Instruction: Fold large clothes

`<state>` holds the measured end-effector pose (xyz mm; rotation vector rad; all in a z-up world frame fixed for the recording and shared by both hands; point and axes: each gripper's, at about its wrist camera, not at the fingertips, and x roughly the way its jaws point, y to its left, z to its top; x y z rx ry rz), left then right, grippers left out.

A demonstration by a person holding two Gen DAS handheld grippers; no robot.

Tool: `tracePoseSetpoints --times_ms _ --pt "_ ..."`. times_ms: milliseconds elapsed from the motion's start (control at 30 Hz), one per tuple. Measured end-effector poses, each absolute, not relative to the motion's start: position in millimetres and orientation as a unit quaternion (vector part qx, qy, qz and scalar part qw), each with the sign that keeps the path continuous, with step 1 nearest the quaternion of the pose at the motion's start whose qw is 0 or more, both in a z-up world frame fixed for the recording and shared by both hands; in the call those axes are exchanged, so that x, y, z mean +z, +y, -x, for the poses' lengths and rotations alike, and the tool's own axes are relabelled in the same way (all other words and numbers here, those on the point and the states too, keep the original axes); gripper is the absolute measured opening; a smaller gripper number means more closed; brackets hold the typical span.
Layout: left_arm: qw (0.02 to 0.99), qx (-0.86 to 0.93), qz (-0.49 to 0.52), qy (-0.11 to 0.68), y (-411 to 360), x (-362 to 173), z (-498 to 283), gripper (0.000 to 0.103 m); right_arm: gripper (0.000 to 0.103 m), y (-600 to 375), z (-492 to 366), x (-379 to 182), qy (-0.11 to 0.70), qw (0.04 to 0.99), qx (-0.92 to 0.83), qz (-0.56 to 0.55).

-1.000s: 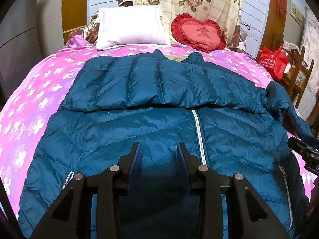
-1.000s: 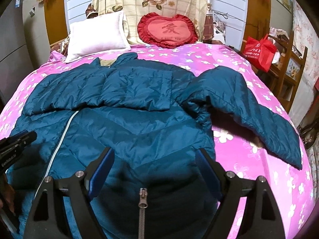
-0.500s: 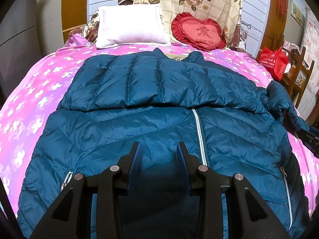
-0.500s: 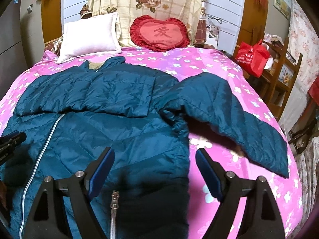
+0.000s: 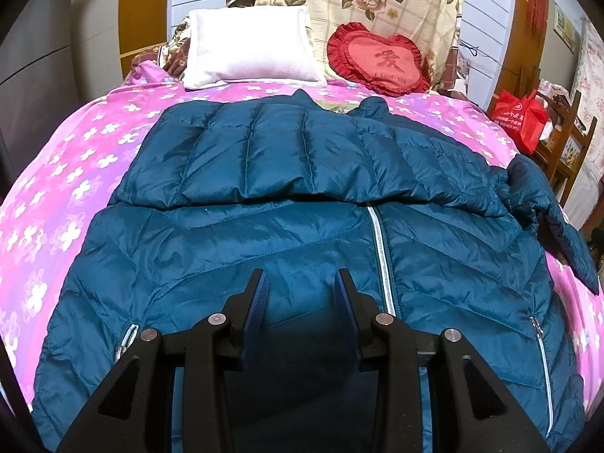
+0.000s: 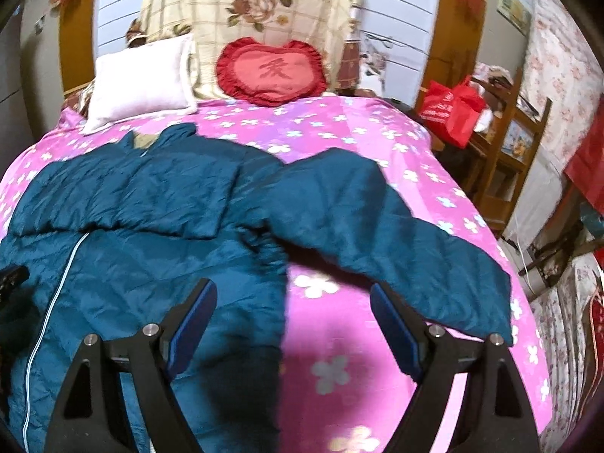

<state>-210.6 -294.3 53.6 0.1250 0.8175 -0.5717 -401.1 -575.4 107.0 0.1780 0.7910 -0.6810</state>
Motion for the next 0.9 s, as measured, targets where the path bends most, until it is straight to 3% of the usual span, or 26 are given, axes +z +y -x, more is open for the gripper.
tracePoseSetpoints --times_ms 267,800,900 --pt "0.875 -0.273 -0.059 0.395 -294 52 209 0.014 0.087 -650 439 115 0.361 0.840 -0.376 -0.151" --pt "0.869 -0.271 -0.069 0.408 -300 41 206 0.014 0.087 -824 536 29 0.407 0.722 -0.493 -0.263" --pt "0.868 -0.271 -0.071 0.410 -301 40 206 0.014 0.094 -842 546 14 0.409 0.709 -0.497 -0.287"
